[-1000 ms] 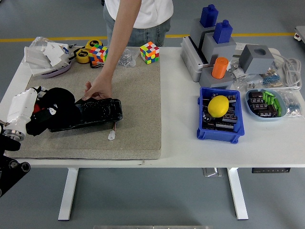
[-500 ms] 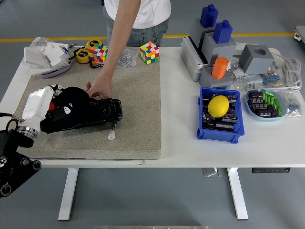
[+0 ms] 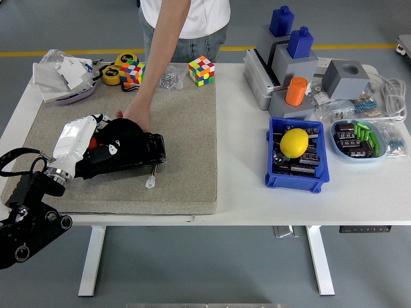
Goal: Pick the rag up,wipe the panel,place it on the desk
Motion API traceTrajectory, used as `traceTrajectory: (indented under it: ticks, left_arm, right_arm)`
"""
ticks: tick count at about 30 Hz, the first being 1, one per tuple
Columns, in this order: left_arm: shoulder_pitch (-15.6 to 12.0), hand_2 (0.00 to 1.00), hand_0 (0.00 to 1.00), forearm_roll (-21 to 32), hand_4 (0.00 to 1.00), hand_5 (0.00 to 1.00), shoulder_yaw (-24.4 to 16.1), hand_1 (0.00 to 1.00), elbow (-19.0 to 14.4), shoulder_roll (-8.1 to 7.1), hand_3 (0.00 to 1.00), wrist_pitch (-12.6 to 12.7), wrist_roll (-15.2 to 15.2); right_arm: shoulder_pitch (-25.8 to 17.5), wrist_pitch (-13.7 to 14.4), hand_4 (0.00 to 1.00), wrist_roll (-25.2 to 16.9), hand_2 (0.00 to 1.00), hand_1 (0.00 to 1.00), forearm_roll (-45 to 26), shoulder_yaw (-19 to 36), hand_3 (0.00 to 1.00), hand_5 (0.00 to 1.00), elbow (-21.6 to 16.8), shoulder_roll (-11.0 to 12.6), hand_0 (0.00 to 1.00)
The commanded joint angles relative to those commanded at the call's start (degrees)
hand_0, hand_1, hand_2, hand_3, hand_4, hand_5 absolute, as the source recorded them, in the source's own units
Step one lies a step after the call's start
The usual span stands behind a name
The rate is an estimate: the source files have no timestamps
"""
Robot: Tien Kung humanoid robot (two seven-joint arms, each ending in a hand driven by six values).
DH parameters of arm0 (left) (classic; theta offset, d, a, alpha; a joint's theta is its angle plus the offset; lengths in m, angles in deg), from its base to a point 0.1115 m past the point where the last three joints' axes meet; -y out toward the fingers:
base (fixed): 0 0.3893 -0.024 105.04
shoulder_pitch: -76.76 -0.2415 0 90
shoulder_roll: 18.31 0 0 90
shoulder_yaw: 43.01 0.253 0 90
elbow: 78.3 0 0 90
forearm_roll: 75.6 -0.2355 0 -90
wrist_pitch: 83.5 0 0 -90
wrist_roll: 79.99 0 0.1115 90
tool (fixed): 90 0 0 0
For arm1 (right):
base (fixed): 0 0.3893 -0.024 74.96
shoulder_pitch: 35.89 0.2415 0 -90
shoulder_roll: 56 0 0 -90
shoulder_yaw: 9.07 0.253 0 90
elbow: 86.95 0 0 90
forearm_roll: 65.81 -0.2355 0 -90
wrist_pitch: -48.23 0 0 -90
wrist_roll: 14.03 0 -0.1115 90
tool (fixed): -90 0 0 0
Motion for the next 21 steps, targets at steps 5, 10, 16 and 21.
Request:
traceTrajectory:
  ticks: [5, 10, 16, 21]
  left_arm:
    - [1.35, 0.253, 0.191, 0.11, 0.511, 0.158, 2.48, 0.070, -0.67, 0.43, 0.562, 0.00, 0.28]
    - [2.17, 0.253, 0.192, 0.08, 0.512, 0.159, 3.58, 0.071, -1.15, 0.92, 0.562, 0.00, 0.45]
    - [3.06, 0.253, 0.191, 0.31, 0.512, 0.159, 4.86, 0.070, -1.17, 1.34, 0.563, 0.00, 0.51]
    - [3.32, 0.254, 0.191, 0.37, 0.512, 0.156, 5.84, 0.070, -1.30, 1.68, 0.564, 0.00, 0.46]
  right_arm:
    - [0.07, -0.02, 0.960, 0.04, 0.693, 0.646, 0.03, -0.12, 0.593, 0.583, -0.06, 0.10, 0.743]
    - [0.09, -0.11, 0.960, 0.08, 0.693, 0.646, 0.09, -0.23, 0.593, 0.582, -0.06, 0.15, 0.743]
    - [0.20, -0.16, 0.960, 0.20, 0.693, 0.646, 0.31, -0.20, 0.594, 0.582, -0.16, 0.32, 0.744]
    - [0.18, -0.13, 0.960, 0.22, 0.693, 0.646, 0.22, -0.26, 0.592, 0.582, -0.26, 0.39, 0.744]
